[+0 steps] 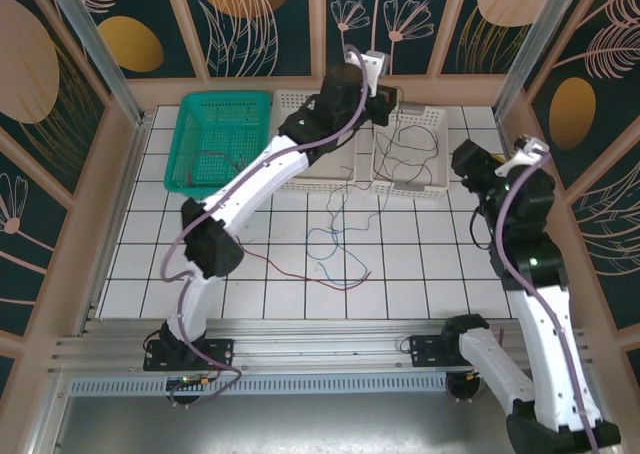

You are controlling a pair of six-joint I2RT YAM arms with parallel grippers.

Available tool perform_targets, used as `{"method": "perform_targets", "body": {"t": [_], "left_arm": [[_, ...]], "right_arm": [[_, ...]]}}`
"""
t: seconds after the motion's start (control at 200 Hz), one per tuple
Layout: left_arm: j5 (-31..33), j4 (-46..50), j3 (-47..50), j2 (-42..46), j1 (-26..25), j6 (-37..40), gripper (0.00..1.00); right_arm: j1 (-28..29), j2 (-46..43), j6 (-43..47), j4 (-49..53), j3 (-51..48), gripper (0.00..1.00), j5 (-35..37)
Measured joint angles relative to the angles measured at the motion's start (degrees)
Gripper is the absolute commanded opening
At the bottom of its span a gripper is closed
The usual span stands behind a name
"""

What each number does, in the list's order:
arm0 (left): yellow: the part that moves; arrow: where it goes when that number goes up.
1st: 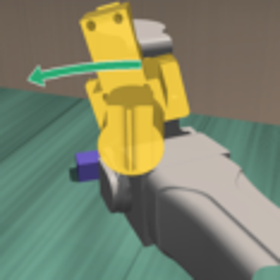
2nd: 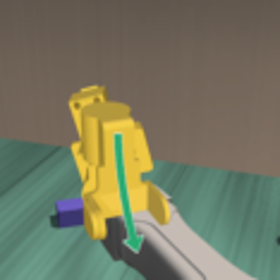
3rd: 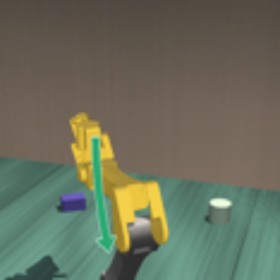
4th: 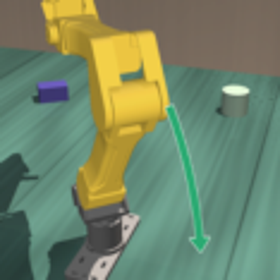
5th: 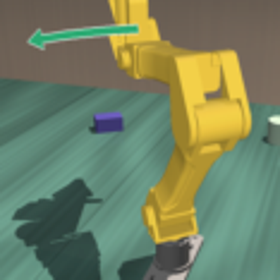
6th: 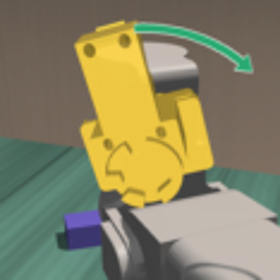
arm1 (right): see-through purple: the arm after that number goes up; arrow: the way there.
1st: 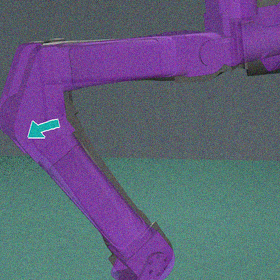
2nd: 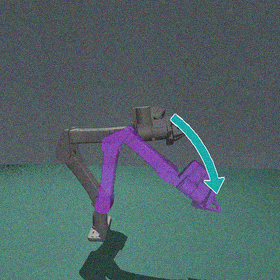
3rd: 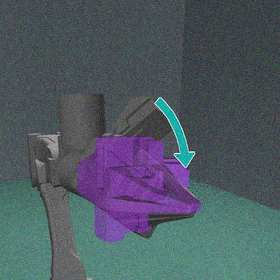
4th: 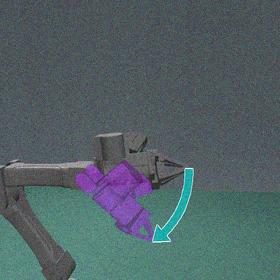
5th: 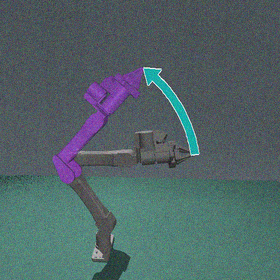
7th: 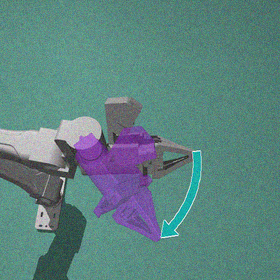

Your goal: Untangle the cables

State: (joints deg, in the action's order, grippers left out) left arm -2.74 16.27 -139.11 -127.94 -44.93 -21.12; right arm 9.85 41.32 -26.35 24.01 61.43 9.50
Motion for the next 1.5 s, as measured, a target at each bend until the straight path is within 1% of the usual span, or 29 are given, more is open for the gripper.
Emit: {"method": "perform_targets", "body": {"t": [0.065, 0.325, 0.46, 0.571, 0.751, 0.916, 0.966, 1.016, 1.076, 1.146, 1.176, 1.226, 1.311, 1.416, 1.501], "left_arm": [[-0.83, -0.57, -4.39, -2.80, -0.11, -0.39, 0.00], [-1.31, -12.13, -6.25, -3.80, -0.22, -1.53, 0.00], [-1.31, -18.36, -10.60, -8.61, -0.20, -3.17, 0.00], [-1.33, -22.45, -11.19, -13.38, -0.20, -5.40, 0.00], [-1.11, -23.47, -11.10, -21.79, -0.20, -7.74, 0.00], [0.24, -22.60, -10.64, -26.08, -0.20, -8.46, 0.00], [0.46, -22.12, -10.58, -26.53, -0.20, -8.57, 0.11], [0.48, -21.55, -10.56, -26.64, -0.20, -8.57, 0.20], [0.61, -21.22, -10.56, -26.64, -0.20, -8.28, 0.40], [0.72, -21.05, -10.54, -26.62, -0.11, -8.41, 0.47], [0.72, -20.74, -10.38, -26.62, -0.02, -8.35, 0.52], [0.66, -20.24, -10.01, -26.60, 0.07, -8.41, 0.65], [0.28, -18.40, -9.46, -26.53, 0.42, -8.04, 0.83], [0.17, -14.34, -8.90, -25.53, 1.18, -6.99, 0.98], [0.22, -10.71, -6.16, -22.12, 1.62, -6.19, 0.98]], "right_arm": [[0.02, -2.01, 0.68, 0.92, 0.00, 0.69, 0.09], [0.02, -4.28, 2.25, 3.21, -2.08, 0.69, 0.00], [0.02, -4.50, 2.29, 3.72, -3.43, 0.69, -0.61], [0.02, -5.57, 2.29, 3.87, -4.02, 0.69, -1.03], [0.02, -8.09, 2.25, 4.26, -4.13, 0.69, -2.80], [0.02, -8.72, 2.25, 4.79, -4.66, 0.69, -5.75], [0.02, -8.72, 2.25, 5.03, -5.11, 0.70, -6.43], [0.02, -8.72, 2.25, 5.40, -5.68, 0.70, -7.08], [0.02, -8.72, 2.23, 5.95, -6.40, 0.70, -8.13], [0.02, -8.72, 2.21, 6.40, -7.50, 0.70, -9.40], [0.02, -8.79, 2.14, 6.56, -7.96, 0.70, -9.84], [0.02, -8.94, 2.03, 6.91, -8.68, 0.70, -10.54], [0.02, -9.16, 2.01, 7.67, -9.20, 0.71, -11.37], [0.02, -9.53, 1.86, 8.07, -9.57, 0.71, -12.68], [0.02, -9.64, 1.75, 7.89, -10.60, 0.71, -14.45]]}}
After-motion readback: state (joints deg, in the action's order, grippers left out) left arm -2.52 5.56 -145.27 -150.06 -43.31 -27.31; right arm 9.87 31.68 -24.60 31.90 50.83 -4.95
